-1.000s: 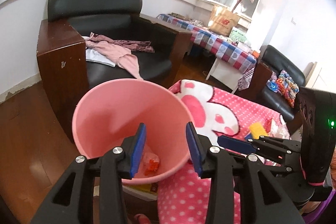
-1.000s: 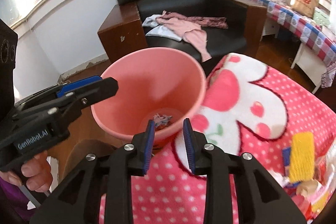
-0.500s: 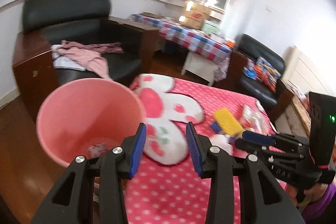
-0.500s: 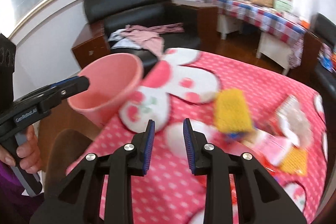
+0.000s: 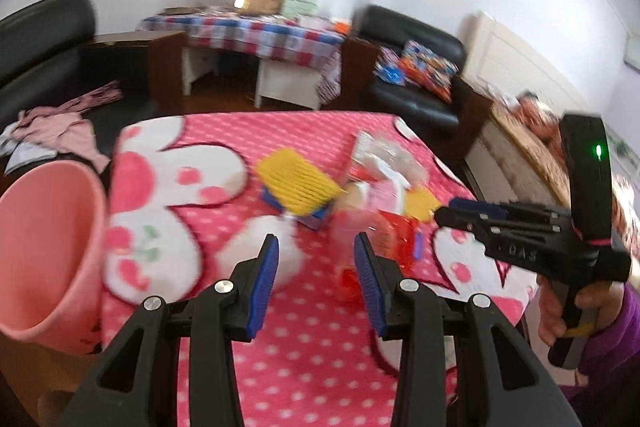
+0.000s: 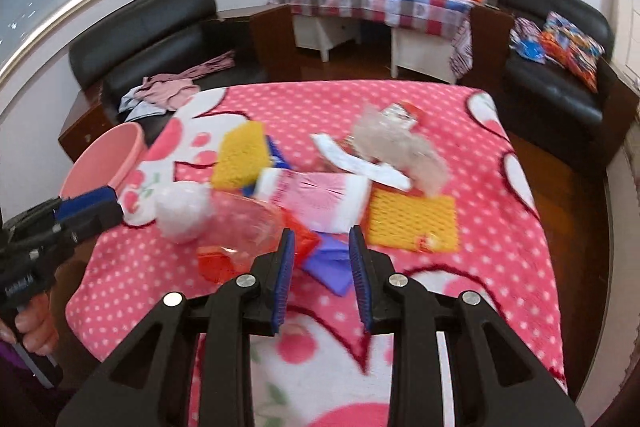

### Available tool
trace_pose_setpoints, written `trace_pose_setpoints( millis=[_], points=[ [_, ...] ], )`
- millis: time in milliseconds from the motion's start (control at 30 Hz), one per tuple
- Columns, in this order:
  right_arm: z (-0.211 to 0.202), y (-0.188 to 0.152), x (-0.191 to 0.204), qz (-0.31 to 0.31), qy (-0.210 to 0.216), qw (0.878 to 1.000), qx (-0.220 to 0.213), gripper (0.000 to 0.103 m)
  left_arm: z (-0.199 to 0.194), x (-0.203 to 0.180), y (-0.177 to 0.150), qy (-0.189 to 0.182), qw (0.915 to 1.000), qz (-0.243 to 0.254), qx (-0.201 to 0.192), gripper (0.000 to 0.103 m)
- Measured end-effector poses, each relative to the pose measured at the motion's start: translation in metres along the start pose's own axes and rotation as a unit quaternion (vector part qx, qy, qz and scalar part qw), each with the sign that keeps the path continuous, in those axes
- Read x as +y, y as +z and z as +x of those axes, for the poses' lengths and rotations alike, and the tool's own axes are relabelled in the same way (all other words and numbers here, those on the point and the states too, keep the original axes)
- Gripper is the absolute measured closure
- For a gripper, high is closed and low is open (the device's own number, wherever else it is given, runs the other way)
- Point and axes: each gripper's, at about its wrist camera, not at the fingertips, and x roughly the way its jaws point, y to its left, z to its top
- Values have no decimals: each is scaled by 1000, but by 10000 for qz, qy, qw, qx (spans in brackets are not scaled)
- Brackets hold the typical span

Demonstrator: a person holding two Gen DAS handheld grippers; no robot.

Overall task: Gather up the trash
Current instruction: 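Move both open tools back over the table items, then grasp the red snack bag with the left tool while the right tool grasps the clear bubble plastic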

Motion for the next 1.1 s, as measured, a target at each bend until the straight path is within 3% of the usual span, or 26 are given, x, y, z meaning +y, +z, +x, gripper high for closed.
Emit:
trace_pose_setpoints(
  millis=[367, 600, 733, 1100],
  points=[
    [9, -2, -45, 302, -43, 9995, -21, 75, 64, -23, -1, 149, 9984, 252, 481, 68],
    [19, 10, -70, 450, 55, 9989, -144, 75, 79, -22, -1, 126, 9974, 226, 675, 95],
    [31, 21, -77, 397, 153, 9990, -152, 54, 77, -20, 0, 99, 9977, 191, 635, 103],
    [77, 43, -91, 336, 269, 9991, 13, 54, 30, -22, 4, -127, 9997, 179, 95, 103]
  ],
)
